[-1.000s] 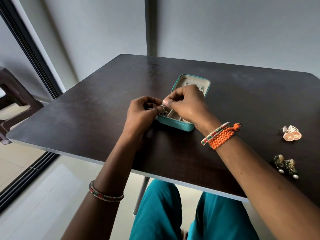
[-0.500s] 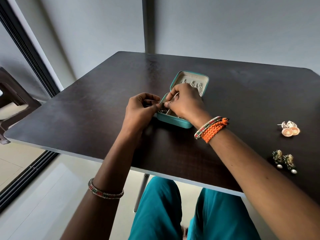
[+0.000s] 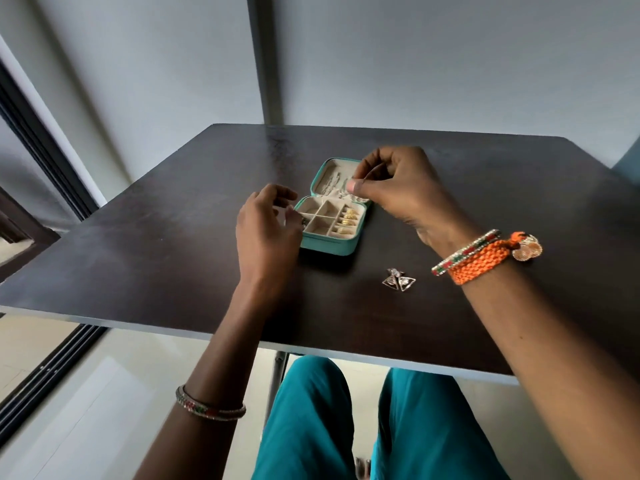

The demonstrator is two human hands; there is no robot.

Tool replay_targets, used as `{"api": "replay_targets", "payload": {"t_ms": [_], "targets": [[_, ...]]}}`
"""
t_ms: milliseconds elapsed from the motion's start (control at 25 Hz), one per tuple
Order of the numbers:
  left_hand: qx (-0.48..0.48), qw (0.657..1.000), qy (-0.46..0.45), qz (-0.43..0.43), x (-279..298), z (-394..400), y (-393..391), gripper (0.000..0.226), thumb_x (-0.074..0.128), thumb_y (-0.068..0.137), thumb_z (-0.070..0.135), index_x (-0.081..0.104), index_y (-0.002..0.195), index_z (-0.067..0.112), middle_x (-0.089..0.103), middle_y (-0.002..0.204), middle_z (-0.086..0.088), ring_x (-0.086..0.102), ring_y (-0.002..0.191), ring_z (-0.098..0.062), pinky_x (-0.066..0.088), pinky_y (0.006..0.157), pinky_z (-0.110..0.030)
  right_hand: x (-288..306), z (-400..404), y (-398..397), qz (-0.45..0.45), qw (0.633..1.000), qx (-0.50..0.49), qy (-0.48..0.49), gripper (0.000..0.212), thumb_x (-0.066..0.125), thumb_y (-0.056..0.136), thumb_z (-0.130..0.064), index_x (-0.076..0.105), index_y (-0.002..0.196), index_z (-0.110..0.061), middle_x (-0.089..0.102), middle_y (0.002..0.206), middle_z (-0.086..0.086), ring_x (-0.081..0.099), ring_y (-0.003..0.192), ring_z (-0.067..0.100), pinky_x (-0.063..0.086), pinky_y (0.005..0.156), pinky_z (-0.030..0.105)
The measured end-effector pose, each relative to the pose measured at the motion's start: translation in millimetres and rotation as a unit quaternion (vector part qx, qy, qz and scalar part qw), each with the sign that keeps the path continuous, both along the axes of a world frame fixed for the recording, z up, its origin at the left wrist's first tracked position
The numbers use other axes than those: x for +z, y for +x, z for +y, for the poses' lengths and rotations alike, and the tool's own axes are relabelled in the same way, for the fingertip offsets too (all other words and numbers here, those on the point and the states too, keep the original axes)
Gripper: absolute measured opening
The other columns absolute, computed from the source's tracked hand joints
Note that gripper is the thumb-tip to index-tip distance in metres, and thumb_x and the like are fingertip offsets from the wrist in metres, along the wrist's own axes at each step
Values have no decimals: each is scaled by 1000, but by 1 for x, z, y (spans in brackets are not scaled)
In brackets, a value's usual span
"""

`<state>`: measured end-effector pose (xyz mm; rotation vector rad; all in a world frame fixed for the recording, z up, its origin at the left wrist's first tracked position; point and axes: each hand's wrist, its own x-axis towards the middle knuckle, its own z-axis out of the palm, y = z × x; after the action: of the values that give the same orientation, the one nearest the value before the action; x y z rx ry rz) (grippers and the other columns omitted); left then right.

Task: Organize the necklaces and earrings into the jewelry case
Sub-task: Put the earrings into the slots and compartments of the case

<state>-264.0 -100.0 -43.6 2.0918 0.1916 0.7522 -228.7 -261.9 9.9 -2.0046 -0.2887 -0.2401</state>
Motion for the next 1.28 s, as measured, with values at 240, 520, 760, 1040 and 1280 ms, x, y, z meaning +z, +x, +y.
{"api": "replay_targets", "payload": {"t_ms": [240,520,760,1040,1280], "targets": [[-124,987,67,-71,9,-69,-33,15,57,83,10,70,90,13,66,79,4,53,67,-7,42,66,-20,0,-61,-34,35,995,-4,-88,19,74,77,-9,63,68,-22,61,64,-5,54,60,5,43,60,24],[-135,981,117,75,-19,-90,-40,16,64,87,28,70,96,16,70,85,1,64,79,-16,54,72,-33,-42,-67,-54,83,981,-19,-175,3,69,83,-26,70,81,-25,63,69,-9,57,66,6,43,61,21],[-139,985,73,69,-23,-83,-40,9,67,85,20,74,88,16,71,78,1,64,76,-14,52,73,-31,-47,-59,-63,83,971,-32,-220,13,66,84,-16,74,91,-23,71,88,0,63,79,11,42,68,18],[-133,989,41,50,-26,-81,-39,9,68,85,19,74,88,14,64,74,10,58,72,-6,45,68,-22,-51,-59,-67,37,964,-58,-258,8,67,83,-17,73,87,-18,70,87,3,65,80,16,47,71,22],[-157,986,-25,53,-23,-80,-40,10,64,89,16,72,82,16,66,69,11,56,59,8,41,58,-8,-57,-60,-65,32,987,-69,-143,10,66,84,-12,70,80,-20,67,75,-1,61,71,12,47,68,23]]}}
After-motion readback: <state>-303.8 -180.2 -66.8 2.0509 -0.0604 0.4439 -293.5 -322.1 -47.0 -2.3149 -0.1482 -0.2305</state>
